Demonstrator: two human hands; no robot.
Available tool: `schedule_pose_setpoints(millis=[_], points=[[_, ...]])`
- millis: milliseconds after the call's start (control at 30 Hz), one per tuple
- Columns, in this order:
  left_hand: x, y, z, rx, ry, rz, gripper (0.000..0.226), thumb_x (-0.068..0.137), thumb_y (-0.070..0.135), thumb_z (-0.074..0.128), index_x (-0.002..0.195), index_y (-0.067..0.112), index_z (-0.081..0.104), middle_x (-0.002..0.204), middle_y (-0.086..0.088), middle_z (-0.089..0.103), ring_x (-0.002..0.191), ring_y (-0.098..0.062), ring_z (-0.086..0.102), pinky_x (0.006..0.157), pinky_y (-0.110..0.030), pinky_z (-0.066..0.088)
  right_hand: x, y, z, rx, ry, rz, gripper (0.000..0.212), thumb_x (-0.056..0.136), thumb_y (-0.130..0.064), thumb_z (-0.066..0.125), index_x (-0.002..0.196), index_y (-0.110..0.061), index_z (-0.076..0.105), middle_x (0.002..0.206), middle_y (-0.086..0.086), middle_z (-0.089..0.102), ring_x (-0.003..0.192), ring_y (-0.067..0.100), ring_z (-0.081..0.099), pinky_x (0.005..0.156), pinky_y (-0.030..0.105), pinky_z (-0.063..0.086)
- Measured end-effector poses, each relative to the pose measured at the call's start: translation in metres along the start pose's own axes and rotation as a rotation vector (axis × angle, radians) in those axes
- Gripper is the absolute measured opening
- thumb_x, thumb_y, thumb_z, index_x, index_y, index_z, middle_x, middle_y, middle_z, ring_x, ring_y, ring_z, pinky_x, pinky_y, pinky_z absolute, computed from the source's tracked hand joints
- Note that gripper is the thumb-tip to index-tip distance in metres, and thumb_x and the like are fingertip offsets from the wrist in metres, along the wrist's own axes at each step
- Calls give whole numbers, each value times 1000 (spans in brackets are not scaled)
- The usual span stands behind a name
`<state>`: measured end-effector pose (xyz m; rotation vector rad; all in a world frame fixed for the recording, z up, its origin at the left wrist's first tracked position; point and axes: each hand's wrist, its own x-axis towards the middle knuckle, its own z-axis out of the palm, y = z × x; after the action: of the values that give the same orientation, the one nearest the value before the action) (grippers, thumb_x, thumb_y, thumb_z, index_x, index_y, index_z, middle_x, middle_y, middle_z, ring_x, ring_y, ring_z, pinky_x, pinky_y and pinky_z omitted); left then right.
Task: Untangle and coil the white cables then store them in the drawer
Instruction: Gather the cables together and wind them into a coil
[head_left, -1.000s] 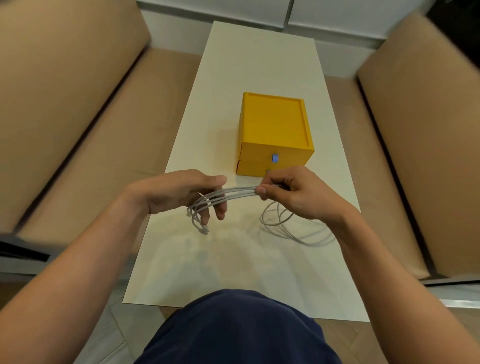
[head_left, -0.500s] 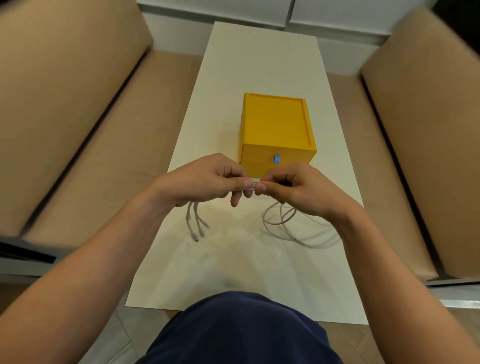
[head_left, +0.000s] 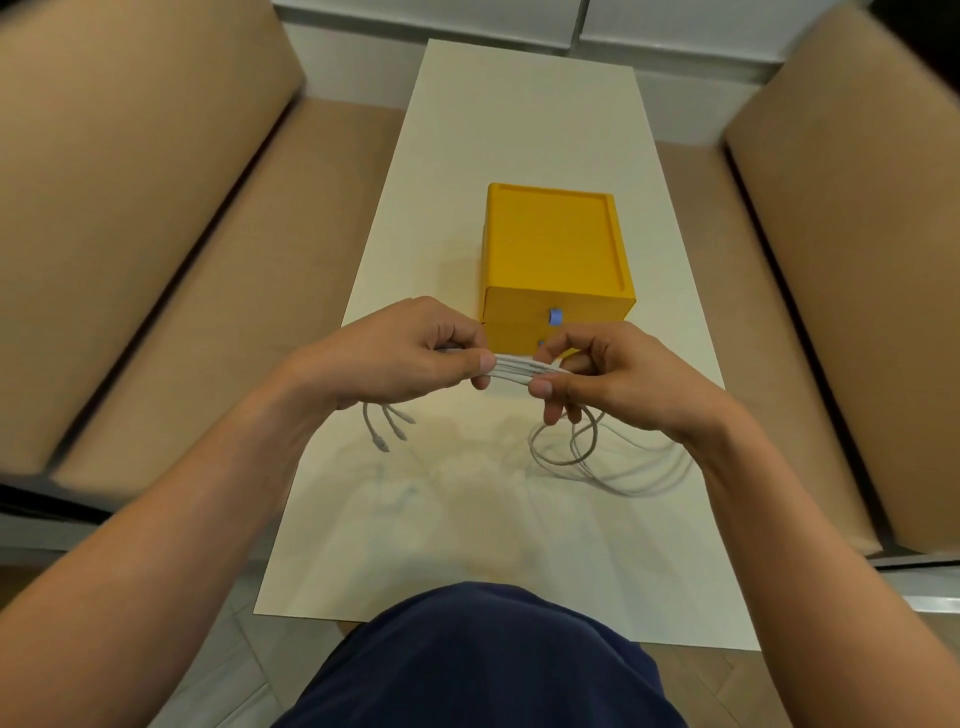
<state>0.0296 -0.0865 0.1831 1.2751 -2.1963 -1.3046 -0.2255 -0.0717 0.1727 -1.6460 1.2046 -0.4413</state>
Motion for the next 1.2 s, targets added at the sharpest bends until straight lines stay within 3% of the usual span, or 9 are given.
schedule_pose_setpoints(millis=[200,333,433,567,667,733,900,1067,1200], points=[[-2,1,0,38,41,-11,25,103,29,60,84,20,74,51,15,44,48,-4,36,48,-16,31,-1,-4,3,-13,-10,44,24,92,-24,75,100,-8,59,86,5,80,67,18,69,74,36,56],[-2,-1,1,80,74,-17,25,103,29,59,83,23,73,50,16,46,48,-4,38,49,-18,31,-1,-8,7,-89,-15,46,23,93,-30,74,112,-17,70,85,-4,80,66,11,66,70,28,55],[0,-4,3,110,133,-17,25,103,30,59,82,26,72,50,14,47,48,-6,38,49,-18,31,-1,-9,11,-238,-19,63,20,96,-40,68,99,-22,77,81,-11,78,67,6,65,68,28,54],[-1,-8,4,104,132,-43,24,103,31,59,86,27,75,48,13,44,48,-7,37,49,-19,30,-7,-9,10,-337,111,22,31,97,-49,63,84,-25,76,66,-1,67,52,5,49,55,28,39],[-2,-10,1,32,112,-63,24,103,31,59,87,29,77,52,12,43,50,-7,34,49,-18,29,-13,-11,8,-183,254,7,54,101,-53,55,74,-8,69,69,17,62,55,11,44,59,30,35],[-2,-7,4,-37,80,-55,22,103,33,60,89,27,77,58,8,48,54,-7,40,51,-15,31,-7,-7,11,-106,427,28,67,101,-59,50,67,-3,58,61,13,56,53,10,45,61,34,36],[1,4,14,-117,59,-35,26,101,34,63,84,20,75,56,8,53,54,-9,43,56,-18,37,19,8,23,-243,848,-39,63,99,-56,58,50,-20,41,45,-4,41,47,14,39,50,33,34],[-8,3,16,-315,17,-15,30,102,32,60,85,10,72,58,1,43,57,-14,32,51,-22,26,22,16,34,-513,954,29,66,100,-64,48,55,-17,36,46,-2,38,50,23,43,49,31,27],[-12,-1,15,-335,59,-31,31,101,31,61,79,14,72,58,1,41,56,-12,32,51,-21,26,19,12,35,-406,916,11,70,102,-62,46,54,-12,39,47,0,38,50,20,39,51,34,28]])
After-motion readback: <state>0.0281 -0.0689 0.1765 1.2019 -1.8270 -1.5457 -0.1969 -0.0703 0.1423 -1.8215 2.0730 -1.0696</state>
